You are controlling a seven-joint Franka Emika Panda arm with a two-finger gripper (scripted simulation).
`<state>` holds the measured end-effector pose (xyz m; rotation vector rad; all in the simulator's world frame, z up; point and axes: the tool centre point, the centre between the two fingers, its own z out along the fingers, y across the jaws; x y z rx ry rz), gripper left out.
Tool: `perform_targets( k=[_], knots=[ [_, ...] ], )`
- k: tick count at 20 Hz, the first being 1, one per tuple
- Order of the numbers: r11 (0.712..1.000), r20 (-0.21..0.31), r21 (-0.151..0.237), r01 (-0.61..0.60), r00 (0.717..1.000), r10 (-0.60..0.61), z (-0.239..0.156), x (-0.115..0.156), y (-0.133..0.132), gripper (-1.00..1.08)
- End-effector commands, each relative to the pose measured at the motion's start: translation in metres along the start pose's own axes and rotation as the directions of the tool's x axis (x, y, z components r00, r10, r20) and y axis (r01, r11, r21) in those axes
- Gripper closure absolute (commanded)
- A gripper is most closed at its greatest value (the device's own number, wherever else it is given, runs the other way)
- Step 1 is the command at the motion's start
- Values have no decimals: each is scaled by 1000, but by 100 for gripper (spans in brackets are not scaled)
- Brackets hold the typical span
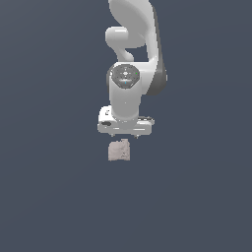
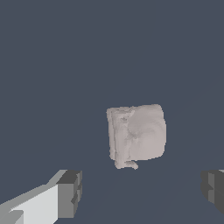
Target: Pick up the object and move it to a goal position.
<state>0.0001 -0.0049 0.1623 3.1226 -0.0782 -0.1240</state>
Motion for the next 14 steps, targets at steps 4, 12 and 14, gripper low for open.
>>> perform_targets(
  k=[4, 12, 14],
  knots=[
    [999, 74, -28, -42, 996, 44, 13, 8, -1, -100],
    [986, 207, -114, -120, 968, 142, 37, 18, -3, -100],
    [980, 236, -142, -137, 957, 168, 43, 19, -4, -100]
  ],
)
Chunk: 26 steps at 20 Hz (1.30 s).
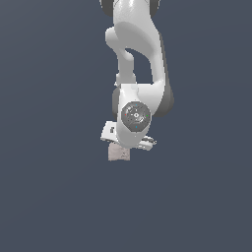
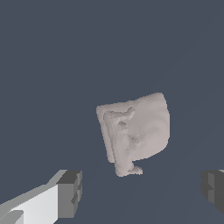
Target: Pick up the object and move it to a goal position.
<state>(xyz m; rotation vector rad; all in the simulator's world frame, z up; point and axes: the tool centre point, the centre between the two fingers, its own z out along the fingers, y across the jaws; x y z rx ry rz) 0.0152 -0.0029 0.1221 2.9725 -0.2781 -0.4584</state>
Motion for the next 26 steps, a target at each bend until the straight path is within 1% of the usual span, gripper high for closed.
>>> perform_targets(
  k=[1, 5, 9, 13, 16, 21, 26],
  knots=[
    [999, 42, -31, -30, 999, 32, 7, 3, -2, -100],
    [993, 103, -88, -76, 991, 85, 18, 7, -4, -100],
    [981, 154, -152, -118, 978, 142, 28, 8, -7, -100],
    [966, 190, -211, -151, 963, 192, 37, 8, -9, -100],
    [954, 207, -247, -169, 953, 222, 41, 7, -10, -100],
    [939, 224, -289, -188, 940, 257, 47, 6, -12, -100],
    [932, 229, -306, -195, 935, 271, 49, 5, -13, -100]
  ],
)
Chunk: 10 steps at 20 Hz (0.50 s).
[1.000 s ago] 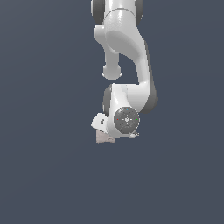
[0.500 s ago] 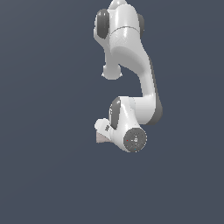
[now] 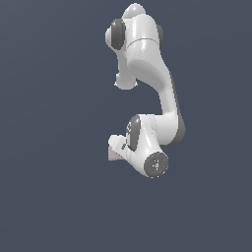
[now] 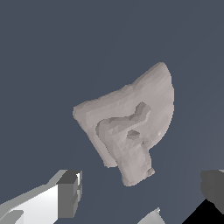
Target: Pick up the object and move it to a goal position.
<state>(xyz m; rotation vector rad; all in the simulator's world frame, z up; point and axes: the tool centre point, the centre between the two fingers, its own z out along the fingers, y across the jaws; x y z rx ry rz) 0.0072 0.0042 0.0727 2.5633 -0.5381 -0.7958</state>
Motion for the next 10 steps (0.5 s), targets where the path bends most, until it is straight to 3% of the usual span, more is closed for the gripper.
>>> perform_targets(
  k=[1, 10],
  knots=[
    [1000, 3, -4, -4, 1000, 4, 0, 0, 0, -100],
    [1000, 2, -2, -2, 1000, 2, 10, -1, 0, -100]
  ],
)
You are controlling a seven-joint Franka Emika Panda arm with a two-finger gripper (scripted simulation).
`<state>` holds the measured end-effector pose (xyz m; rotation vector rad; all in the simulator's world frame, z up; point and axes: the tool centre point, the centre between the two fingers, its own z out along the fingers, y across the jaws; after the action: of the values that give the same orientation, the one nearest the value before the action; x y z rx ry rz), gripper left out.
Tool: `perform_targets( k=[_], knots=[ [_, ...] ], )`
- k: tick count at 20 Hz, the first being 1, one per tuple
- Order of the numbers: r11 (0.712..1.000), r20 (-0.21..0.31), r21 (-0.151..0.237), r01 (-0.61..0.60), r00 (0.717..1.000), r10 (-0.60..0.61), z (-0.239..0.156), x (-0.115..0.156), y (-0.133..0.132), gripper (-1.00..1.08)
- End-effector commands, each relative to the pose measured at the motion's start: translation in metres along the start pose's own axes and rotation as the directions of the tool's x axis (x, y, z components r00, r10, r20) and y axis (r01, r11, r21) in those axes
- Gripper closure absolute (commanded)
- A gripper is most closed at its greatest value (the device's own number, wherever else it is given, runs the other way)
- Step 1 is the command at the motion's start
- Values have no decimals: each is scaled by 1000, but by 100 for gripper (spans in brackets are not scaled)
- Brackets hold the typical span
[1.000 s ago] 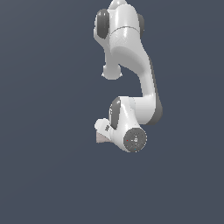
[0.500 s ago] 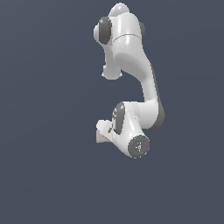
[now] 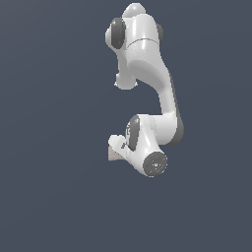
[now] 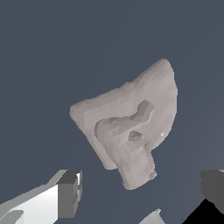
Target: Pick up the object and move it to a goal position.
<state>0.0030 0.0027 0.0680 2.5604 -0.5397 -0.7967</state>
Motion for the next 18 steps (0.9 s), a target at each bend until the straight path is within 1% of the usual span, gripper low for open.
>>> perform_targets(
  k=[1, 11, 12, 18],
  knots=[
    [1000, 1, -1, -1, 1000, 1, 6, 0, 0, -100],
    [1000, 2, -2, -2, 1000, 2, 24, 0, 0, -100],
    [1000, 2, -2, -2, 1000, 2, 24, 0, 0, 108],
    [1000, 2, -2, -2, 1000, 2, 24, 0, 0, 108]
  ],
)
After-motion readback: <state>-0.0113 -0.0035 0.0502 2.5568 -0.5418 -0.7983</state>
